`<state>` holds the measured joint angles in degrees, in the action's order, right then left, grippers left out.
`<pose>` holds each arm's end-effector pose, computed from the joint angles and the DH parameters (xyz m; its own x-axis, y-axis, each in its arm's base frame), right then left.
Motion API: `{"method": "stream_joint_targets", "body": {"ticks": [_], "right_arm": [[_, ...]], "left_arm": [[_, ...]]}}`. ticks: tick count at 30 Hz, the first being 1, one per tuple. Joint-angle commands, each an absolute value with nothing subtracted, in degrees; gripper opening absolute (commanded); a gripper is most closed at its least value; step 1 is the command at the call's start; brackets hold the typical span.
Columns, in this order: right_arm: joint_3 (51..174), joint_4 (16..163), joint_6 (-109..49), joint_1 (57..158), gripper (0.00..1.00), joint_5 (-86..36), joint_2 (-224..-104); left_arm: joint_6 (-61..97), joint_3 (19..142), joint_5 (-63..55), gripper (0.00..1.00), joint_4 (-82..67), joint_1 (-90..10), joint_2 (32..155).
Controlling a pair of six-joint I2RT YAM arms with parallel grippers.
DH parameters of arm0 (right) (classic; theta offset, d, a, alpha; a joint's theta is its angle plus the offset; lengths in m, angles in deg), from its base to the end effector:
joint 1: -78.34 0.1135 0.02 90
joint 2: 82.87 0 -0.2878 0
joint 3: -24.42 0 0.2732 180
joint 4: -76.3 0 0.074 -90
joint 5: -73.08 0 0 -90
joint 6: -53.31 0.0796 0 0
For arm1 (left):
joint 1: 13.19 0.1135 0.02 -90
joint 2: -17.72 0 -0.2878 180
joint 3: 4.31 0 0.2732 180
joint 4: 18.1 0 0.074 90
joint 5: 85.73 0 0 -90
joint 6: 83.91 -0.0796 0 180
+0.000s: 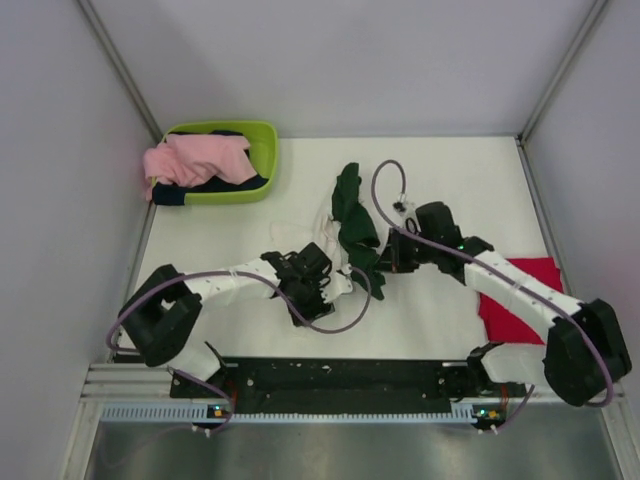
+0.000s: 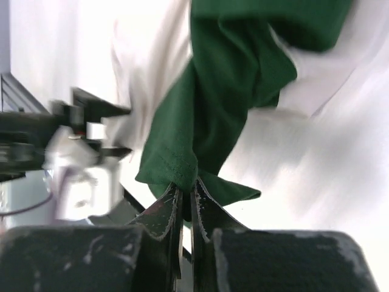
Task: Fold and stack the t-shirts
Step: Flatten out the tshirt
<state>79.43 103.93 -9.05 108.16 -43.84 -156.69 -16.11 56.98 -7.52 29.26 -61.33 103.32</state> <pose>0.2409 0.1796 0.1968 -0.8882 -0.0323 -0.4583 -0.3409 0.7150 0.6103 0.1845 -0.2303 0.1438 -0.2948 0.8833 -0.3645 0.9541 0.2934 -0.0608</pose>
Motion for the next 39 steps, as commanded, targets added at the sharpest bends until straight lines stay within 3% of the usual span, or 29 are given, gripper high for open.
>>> {"method": "stream_joint_targets", "body": {"ticks": [1, 2, 3, 9, 17, 22, 28, 35, 37, 39], "right_arm": [[90.3, 115.2, -12.6, 104.5, 0.00, -33.1, -148.2], [92.8, 117.0, -13.6, 102.5, 0.00, -32.1, -146.6], [94.8, 118.5, -14.4, 99.6, 0.00, -31.4, -145.2], [112.5, 125.5, -23.5, 84.2, 0.00, -27.0, -141.3], [146.8, 133.1, -35.8, 79.8, 0.00, -18.3, -147.8], [157.6, 133.5, -40.4, 79.8, 0.00, -20.1, -147.2], [158.2, 133.5, -42.4, 79.8, 0.00, -24.7, -143.1], [144.0, 129.3, -35.3, 79.8, 0.00, -35.9, -146.8], [139.0, 124.8, -31.8, 79.8, 0.00, -39.7, -148.9], [136.3, 121.4, -28.1, 79.8, 0.00, -42.1, -152.0]], "left_arm": [[-15.1, 57.3, 0.2, 0.39, 25.4, -61.6, 106.0], [-15.5, 57.9, 0.8, 0.05, 26.0, -61.3, 105.4], [-15.9, 58.7, 2.3, 0.00, 26.7, -60.6, 104.6], [-21.7, 76.9, 7.3, 0.00, 35.9, -44.6, 98.3], [-29.9, 113.5, 10.3, 0.00, 49.9, -33.4, 97.5], [-30.8, 127.1, 12.2, 0.00, 53.8, -29.8, 97.3], [-30.1, 132.7, 12.8, 0.00, 58.3, -29.0, 96.5], [-29.2, 116.8, 8.3, 0.00, 48.0, -28.7, 99.9], [-29.8, 112.6, 10.4, 0.07, 40.4, -28.7, 102.6], [-30.6, 110.4, 12.9, 0.52, 32.0, -28.7, 106.0]]}}
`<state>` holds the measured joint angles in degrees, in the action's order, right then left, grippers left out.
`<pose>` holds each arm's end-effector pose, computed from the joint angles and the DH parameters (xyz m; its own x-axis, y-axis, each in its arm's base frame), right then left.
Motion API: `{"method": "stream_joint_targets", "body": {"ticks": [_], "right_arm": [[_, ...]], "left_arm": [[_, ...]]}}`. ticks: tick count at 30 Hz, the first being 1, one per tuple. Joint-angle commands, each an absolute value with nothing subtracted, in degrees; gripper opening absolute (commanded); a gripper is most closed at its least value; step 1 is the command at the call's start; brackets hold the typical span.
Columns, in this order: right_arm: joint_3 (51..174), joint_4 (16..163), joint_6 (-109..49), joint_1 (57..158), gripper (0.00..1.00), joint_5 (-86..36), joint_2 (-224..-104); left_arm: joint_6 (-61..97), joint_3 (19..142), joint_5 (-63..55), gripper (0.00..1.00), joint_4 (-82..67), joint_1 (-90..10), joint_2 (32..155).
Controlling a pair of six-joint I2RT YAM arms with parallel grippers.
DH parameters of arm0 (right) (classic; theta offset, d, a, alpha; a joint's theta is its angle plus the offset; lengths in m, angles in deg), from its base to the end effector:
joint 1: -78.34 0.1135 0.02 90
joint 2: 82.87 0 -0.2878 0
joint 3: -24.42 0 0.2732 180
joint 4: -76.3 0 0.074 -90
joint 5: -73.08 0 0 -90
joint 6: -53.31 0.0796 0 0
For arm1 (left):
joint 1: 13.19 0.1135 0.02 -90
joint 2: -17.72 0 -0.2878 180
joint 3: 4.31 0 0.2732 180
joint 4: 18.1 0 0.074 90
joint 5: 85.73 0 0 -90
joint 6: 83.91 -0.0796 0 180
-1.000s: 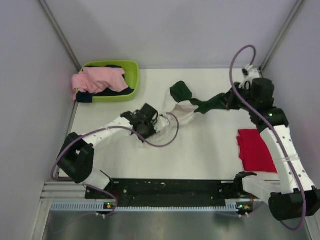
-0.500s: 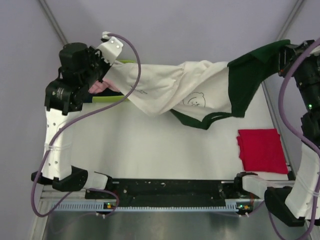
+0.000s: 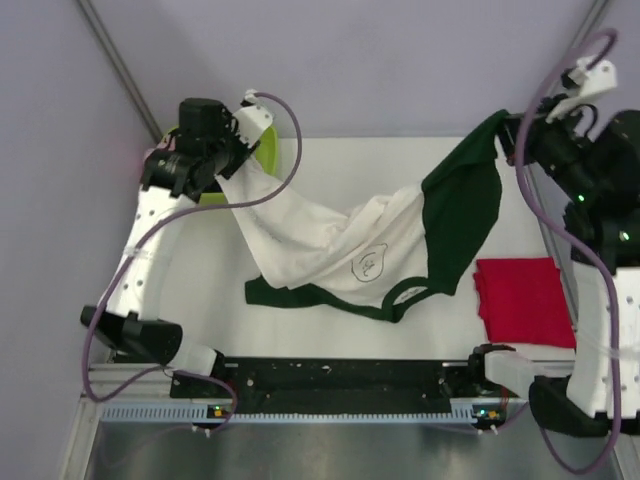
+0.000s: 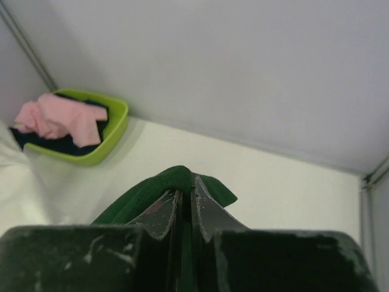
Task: Fold and stack the t-shirts
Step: Flatten out the tshirt
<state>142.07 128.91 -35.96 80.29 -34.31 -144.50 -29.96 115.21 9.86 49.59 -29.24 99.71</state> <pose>0.1847 0.0301 0.6022 0.0552 0.0140 -0.9984 -0.3314 0.9435 -0.0051 0.3184 -0.0835 0.4879 -0.2761 0.6889 -0.6703 0.4412 0.7104 0.5484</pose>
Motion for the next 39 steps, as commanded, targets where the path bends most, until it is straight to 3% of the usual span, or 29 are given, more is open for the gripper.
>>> {"method": "stream_joint_targets", "body": {"ticks": [1, 4, 6, 10, 13, 17, 27, 39], "right_arm": [[135.6, 121.2, -27.0, 79.8, 0.00, -43.5, -154.0], [132.9, 119.8, -25.4, 79.8, 0.00, -45.0, -158.1], [129.6, 119.7, -25.0, 79.8, 0.00, -44.2, -160.4], [123.2, 119.5, -25.1, 79.8, 0.00, -43.8, -162.1], [119.2, 119.1, -25.1, 79.8, 0.00, -43.2, -161.6], [114.3, 117.6, -24.7, 79.8, 0.00, -43.3, -160.1], [108.6, 116.0, -23.8, 79.8, 0.00, -43.0, -157.1], [107.5, 114.8, -23.9, 79.8, 0.00, -42.9, -154.0]], "left_arm": [[-30.9, 110.8, 14.5, 0.63, 28.4, -28.7, 108.4], [-28.9, 116.4, 12.9, 0.82, 26.5, -29.7, 114.1], [-28.1, 117.9, 7.9, 0.86, 29.1, -32.1, 114.5], [-28.5, 107.5, -6.7, 0.72, 35.3, -41.3, 107.5], [-25.7, 99.7, -16.0, 0.56, 44.1, -46.9, 106.7], [-24.3, 85.9, -18.8, 0.47, 42.8, -52.6, 105.1], [-25.6, 74.9, -18.1, 0.47, 36.0, -56.4, 108.9], [-30.0, 72.3, -11.9, 0.41, 31.7, -56.6, 112.2]]}}
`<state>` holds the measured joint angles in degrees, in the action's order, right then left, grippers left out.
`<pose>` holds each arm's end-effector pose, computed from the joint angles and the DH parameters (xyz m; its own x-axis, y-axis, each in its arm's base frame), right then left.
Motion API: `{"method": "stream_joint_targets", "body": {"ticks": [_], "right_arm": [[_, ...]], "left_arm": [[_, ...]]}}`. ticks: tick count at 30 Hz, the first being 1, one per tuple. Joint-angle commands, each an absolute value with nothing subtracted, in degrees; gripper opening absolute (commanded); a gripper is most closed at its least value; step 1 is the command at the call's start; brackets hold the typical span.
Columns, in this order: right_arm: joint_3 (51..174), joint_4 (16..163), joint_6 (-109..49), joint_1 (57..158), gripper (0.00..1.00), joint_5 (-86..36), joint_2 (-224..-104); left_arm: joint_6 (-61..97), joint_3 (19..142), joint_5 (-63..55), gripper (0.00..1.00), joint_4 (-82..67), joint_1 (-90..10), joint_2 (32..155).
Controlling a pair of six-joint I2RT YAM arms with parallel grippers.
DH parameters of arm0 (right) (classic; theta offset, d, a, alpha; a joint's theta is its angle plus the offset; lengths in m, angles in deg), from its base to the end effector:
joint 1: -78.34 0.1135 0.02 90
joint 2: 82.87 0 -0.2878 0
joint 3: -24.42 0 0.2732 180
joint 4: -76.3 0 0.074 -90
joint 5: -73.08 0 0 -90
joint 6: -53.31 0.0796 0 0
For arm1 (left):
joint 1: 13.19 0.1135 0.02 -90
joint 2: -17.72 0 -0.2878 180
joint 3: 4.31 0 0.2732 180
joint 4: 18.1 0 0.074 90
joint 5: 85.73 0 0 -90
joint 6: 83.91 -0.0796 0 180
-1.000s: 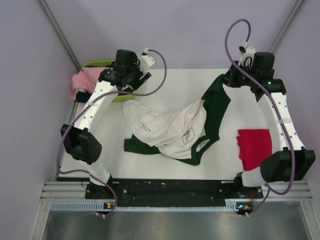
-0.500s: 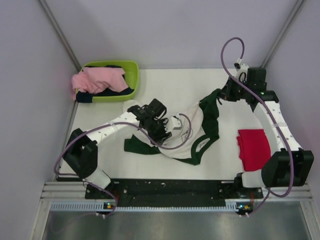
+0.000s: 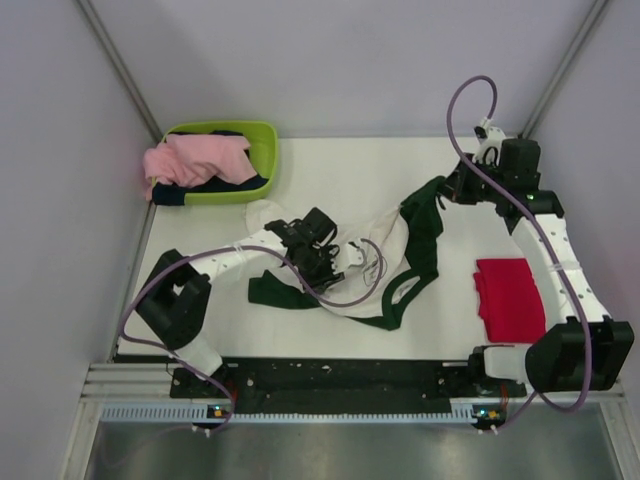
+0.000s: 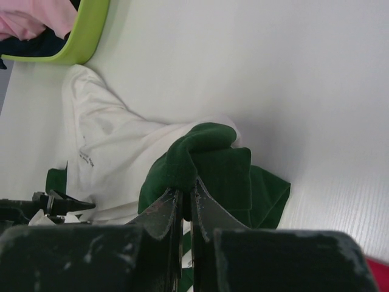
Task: Fold and stack the t-shirts
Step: Flatten out the tshirt
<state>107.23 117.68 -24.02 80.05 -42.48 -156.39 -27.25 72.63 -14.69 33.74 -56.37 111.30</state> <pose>0.3303 0.0442 0.3561 -0.6041 0.1799 -0.7763 -0.2663 0.8726 0.4095 0.2408 -0.2614 0.1836 -0.1633 0.8660 -0.4726 0.9861 0.1581 -0.0509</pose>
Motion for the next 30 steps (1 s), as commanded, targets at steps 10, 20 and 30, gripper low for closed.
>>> {"method": "stream_joint_targets", "body": {"ticks": [10, 20, 30], "right_arm": [[107.8, 114.7, -24.4, 79.8, 0.00, -42.6, -152.4], [114.8, 116.7, -26.4, 78.9, 0.00, -38.0, -148.9], [136.0, 120.5, -25.7, 68.5, 0.00, -43.2, -150.0]], "left_arm": [[-31.6, 70.6, -9.1, 0.34, 34.5, -56.5, 112.3], [-27.7, 88.4, 0.7, 0.00, 44.7, -50.8, 109.1], [-30.9, 117.4, 8.1, 0.00, 54.2, -36.8, 99.3]]}}
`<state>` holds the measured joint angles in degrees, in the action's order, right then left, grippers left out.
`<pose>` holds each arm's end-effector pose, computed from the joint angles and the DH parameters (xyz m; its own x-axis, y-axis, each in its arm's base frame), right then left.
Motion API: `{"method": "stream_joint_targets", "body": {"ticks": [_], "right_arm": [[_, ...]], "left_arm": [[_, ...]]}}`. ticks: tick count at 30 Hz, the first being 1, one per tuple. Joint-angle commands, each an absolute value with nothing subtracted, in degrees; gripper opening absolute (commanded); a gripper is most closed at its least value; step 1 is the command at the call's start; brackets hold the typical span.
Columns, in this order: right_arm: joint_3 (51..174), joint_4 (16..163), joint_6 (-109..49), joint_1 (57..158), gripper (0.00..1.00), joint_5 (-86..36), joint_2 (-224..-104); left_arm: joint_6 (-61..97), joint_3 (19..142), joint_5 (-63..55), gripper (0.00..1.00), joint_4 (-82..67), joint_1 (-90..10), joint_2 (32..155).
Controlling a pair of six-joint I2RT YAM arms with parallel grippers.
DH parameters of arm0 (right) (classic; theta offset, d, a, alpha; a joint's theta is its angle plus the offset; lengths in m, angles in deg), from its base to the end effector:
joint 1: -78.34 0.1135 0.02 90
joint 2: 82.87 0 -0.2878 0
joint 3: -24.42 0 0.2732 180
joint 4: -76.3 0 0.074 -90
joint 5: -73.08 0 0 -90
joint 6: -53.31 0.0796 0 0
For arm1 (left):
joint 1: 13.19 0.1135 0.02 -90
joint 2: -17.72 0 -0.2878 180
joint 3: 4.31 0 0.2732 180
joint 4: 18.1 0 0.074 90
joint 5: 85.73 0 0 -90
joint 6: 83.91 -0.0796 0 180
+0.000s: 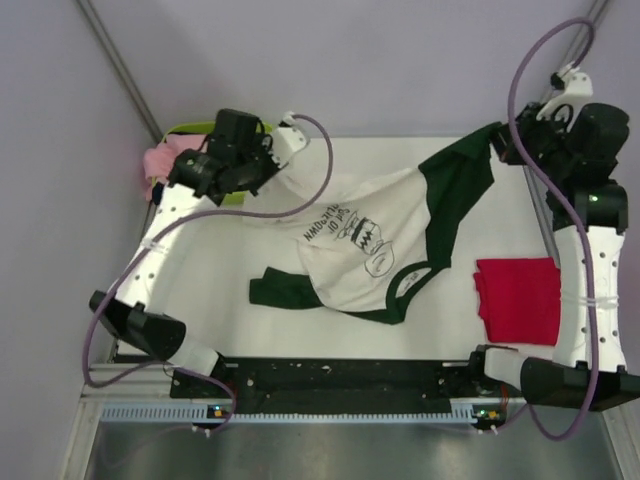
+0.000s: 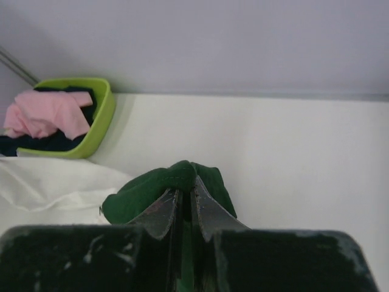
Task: Fold and stack the t-shirts
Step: Flatten out the tshirt
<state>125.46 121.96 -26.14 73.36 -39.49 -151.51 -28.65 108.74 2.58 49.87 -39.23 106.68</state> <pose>0.2910 0.0053 0.4941 -0.2781 0.1939 -0.9408 -0.2452 0.9326 0.2648 0.3358 -0.1667 0.4063 -0.2508 0.7565 -0.6040 0.7312 0.5569 0.3939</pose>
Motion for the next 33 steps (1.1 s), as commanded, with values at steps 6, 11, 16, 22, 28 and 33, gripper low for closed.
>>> {"method": "stream_joint_targets", "body": {"ticks": [6, 11, 16, 22, 28, 33], "right_arm": [[153.7, 121.9, -23.0, 59.1, 0.00, -48.7, -151.7], [163.4, 122.7, -24.4, 59.0, 0.00, -48.0, -150.7], [165.9, 122.7, -26.6, 59.0, 0.00, -46.7, -147.8], [170.3, 122.7, -29.0, 59.0, 0.00, -43.0, -147.5], [166.7, 112.5, -17.7, 59.1, 0.00, -50.4, -161.3], [165.9, 107.6, -18.0, 69.0, 0.00, -48.6, -175.6]], "left_arm": [[-33.6, 139.9, 15.6, 0.00, 54.5, -34.6, 99.1], [-31.2, 147.1, 14.5, 0.00, 55.8, -34.7, 98.1], [-28.1, 147.8, 13.0, 0.00, 58.6, -34.7, 96.9], [-26.5, 149.2, 11.0, 0.00, 60.0, -34.6, 97.3], [-24.5, 139.5, 5.6, 0.00, 52.8, -34.4, 103.5], [-22.4, 135.2, 2.3, 0.00, 43.9, -34.4, 113.0]]}}
